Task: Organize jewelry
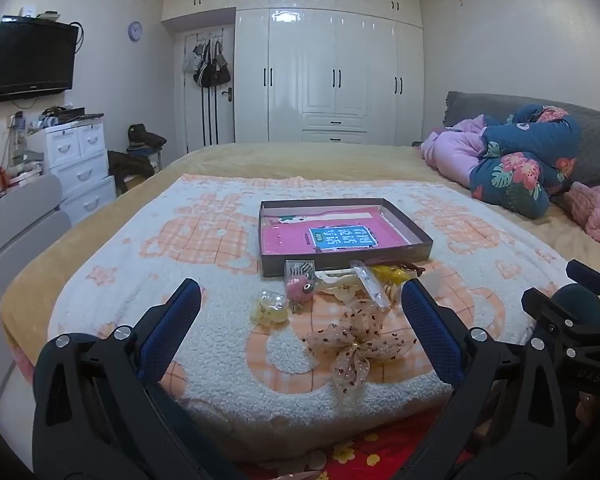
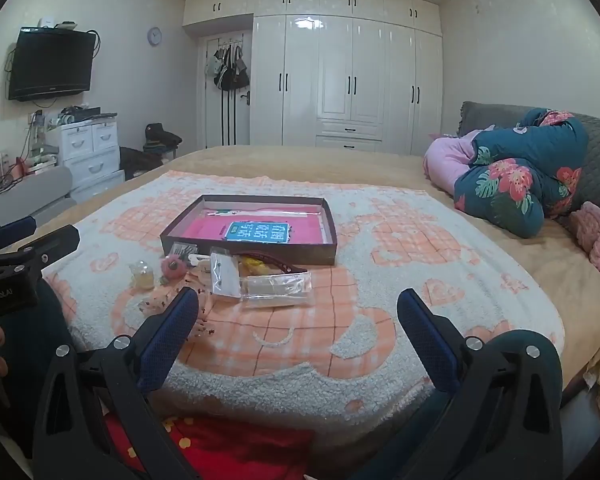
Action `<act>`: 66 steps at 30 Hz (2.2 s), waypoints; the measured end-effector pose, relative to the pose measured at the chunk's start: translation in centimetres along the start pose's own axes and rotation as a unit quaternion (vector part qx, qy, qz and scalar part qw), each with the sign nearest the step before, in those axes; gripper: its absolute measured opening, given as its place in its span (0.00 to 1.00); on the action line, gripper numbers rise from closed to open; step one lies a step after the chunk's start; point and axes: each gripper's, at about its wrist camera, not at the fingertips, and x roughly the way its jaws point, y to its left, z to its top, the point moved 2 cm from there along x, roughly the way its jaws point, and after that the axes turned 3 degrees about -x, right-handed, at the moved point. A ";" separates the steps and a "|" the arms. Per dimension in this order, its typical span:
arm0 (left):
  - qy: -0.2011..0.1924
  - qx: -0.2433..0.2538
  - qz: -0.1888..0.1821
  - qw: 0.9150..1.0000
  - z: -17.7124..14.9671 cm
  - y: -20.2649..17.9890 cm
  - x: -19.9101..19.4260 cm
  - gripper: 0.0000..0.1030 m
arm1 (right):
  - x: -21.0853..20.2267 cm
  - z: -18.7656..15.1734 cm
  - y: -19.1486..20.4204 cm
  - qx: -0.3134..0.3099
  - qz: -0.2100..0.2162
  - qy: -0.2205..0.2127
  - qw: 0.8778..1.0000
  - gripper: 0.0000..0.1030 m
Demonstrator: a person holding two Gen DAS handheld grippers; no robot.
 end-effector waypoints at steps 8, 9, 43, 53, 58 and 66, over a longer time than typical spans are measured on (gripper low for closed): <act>0.000 -0.006 -0.004 1.000 0.1 -0.1 -0.1 0.89 | 0.3 -0.1 0.0 -0.001 -0.002 0.006 1.000 0.94; -0.001 -0.008 -0.004 1.000 -0.4 0.0 0.2 0.89 | 0.3 -0.1 0.0 -0.001 -0.002 0.005 1.000 0.94; 0.006 -0.020 -0.005 1.000 -0.7 0.5 0.9 0.89 | 0.3 0.0 0.1 0.001 0.002 0.005 1.000 0.94; 0.006 -0.019 -0.006 1.000 -0.7 0.5 0.9 0.89 | 0.3 0.1 0.1 0.000 0.002 0.004 1.000 0.94; 0.006 -0.021 -0.005 1.000 -0.7 0.5 0.9 0.89 | 0.3 0.2 0.0 0.001 0.002 0.004 1.000 0.94; 0.006 -0.020 -0.005 1.000 -0.6 0.4 0.8 0.89 | 0.1 0.4 -0.1 0.001 0.001 0.001 1.000 0.94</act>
